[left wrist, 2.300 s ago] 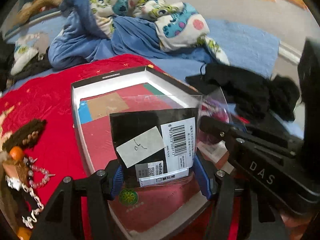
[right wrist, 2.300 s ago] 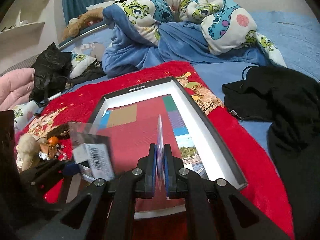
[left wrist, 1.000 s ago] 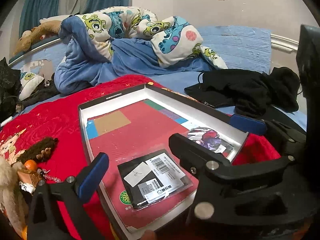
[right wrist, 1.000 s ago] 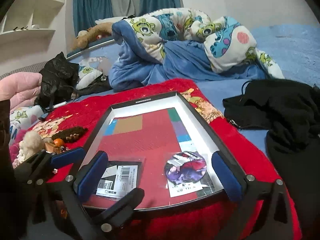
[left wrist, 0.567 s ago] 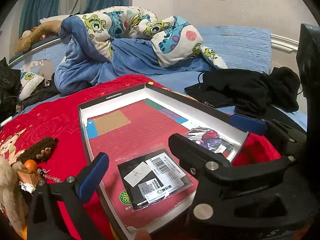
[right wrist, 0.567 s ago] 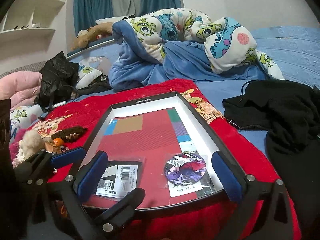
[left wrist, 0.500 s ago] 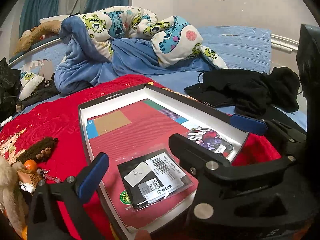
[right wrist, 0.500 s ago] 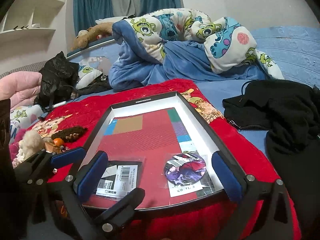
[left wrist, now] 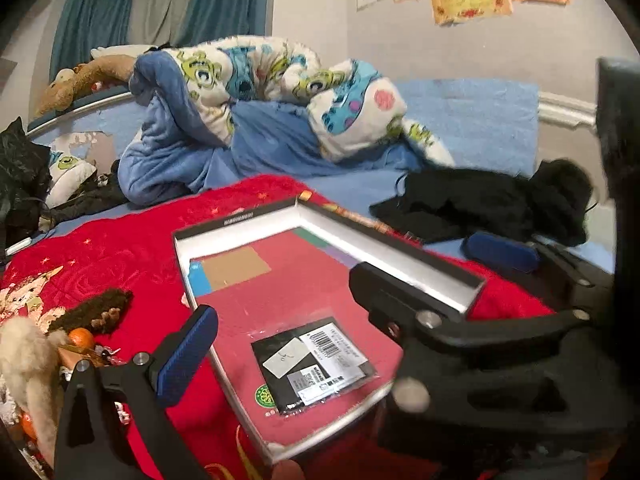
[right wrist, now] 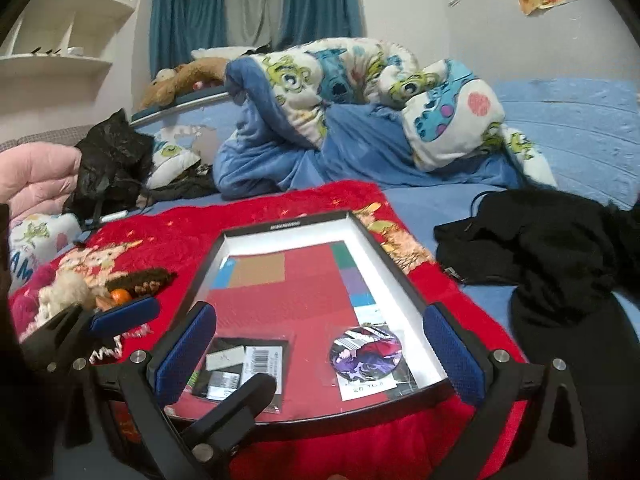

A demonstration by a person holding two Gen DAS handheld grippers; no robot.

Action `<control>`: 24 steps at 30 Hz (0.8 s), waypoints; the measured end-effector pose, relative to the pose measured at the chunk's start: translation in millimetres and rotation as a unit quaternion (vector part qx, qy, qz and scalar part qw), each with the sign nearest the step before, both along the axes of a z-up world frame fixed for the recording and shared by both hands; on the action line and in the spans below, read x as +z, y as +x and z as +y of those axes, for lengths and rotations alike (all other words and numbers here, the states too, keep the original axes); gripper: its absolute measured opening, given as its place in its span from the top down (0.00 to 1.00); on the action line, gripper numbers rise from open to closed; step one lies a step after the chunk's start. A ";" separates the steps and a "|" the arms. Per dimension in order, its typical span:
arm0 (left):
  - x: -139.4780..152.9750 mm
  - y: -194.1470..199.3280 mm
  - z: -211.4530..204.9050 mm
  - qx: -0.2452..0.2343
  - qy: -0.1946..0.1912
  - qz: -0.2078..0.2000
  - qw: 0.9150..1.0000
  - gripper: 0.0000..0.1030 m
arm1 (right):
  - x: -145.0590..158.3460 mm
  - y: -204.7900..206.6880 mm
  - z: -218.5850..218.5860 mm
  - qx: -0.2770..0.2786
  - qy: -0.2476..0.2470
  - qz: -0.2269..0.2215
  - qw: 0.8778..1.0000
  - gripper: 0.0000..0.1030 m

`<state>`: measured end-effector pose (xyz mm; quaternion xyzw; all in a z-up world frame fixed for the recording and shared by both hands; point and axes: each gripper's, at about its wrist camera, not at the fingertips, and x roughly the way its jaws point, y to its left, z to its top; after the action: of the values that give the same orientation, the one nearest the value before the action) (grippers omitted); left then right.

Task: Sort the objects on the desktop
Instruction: 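Withdraw both tools from the box back toward the pile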

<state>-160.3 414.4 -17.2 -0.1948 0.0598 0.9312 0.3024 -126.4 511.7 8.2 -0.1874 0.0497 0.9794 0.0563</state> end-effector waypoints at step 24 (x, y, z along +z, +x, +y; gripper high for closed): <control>96.3 36.6 -262.6 0.151 0.039 0.030 0.987 0.00 | 107.5 8.1 -218.1 0.081 -0.002 0.078 0.994 0.00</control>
<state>-123.6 151.8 79.1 -0.1622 0.0027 0.9730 0.1640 -118.3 293.7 115.7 -0.1139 0.0406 0.9923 -0.0281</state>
